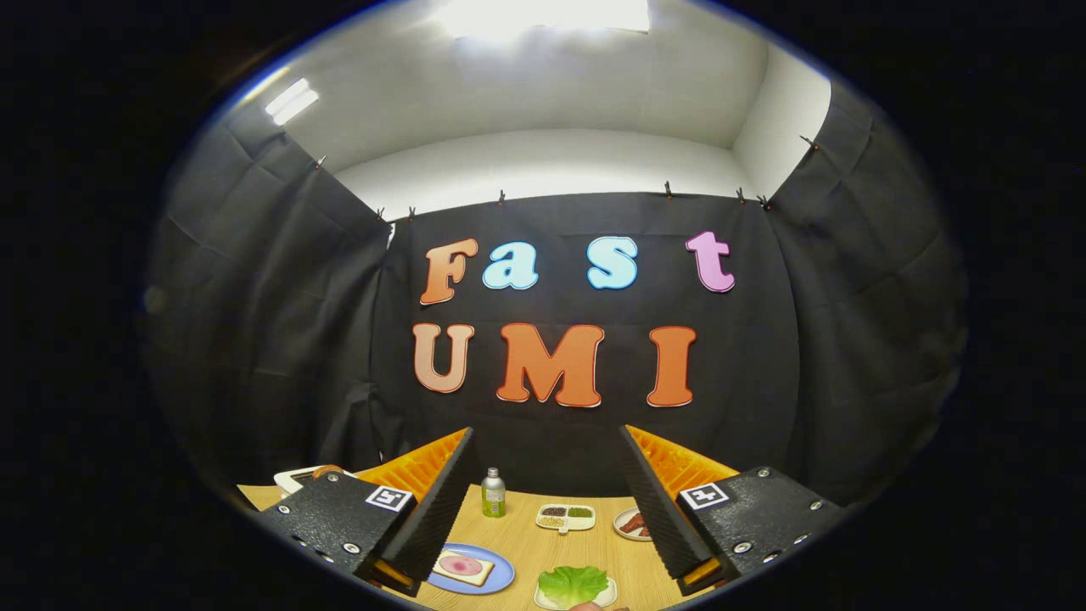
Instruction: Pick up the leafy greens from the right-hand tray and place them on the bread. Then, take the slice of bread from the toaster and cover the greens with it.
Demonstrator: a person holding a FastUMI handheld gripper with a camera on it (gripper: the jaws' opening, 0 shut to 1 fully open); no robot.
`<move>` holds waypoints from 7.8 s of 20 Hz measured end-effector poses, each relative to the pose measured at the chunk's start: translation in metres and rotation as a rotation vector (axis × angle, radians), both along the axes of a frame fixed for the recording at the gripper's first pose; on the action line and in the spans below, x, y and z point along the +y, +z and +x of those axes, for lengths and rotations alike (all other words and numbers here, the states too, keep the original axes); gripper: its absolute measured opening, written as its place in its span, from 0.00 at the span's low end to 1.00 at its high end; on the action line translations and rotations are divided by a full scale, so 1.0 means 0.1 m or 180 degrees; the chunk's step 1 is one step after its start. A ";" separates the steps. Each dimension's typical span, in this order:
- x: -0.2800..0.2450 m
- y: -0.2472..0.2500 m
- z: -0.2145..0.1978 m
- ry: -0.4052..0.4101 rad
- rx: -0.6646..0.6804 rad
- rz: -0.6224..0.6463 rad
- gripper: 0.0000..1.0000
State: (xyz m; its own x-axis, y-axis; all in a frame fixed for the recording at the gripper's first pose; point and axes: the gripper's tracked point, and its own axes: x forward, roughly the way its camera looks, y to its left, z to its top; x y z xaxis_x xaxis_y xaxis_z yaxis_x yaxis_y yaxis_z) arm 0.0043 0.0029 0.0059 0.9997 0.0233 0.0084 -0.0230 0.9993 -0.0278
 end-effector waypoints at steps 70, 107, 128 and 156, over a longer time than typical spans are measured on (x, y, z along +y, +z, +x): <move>-0.48 -4.79 0.32 -0.0078 0.4142 -0.0100 0.57; 1.02 -3.81 0.69 0.0810 0.3614 0.0423 0.08; 1.73 -4.41 0.61 0.1096 0.4082 0.0268 0.24; 1.75 -4.02 0.82 0.0893 0.3590 -0.0206 0.86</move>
State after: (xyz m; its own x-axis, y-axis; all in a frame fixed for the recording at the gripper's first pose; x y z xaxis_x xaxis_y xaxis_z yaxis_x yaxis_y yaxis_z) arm 0.0866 0.1779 -0.3956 0.3988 0.2129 -0.8920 -0.2875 0.9527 0.0989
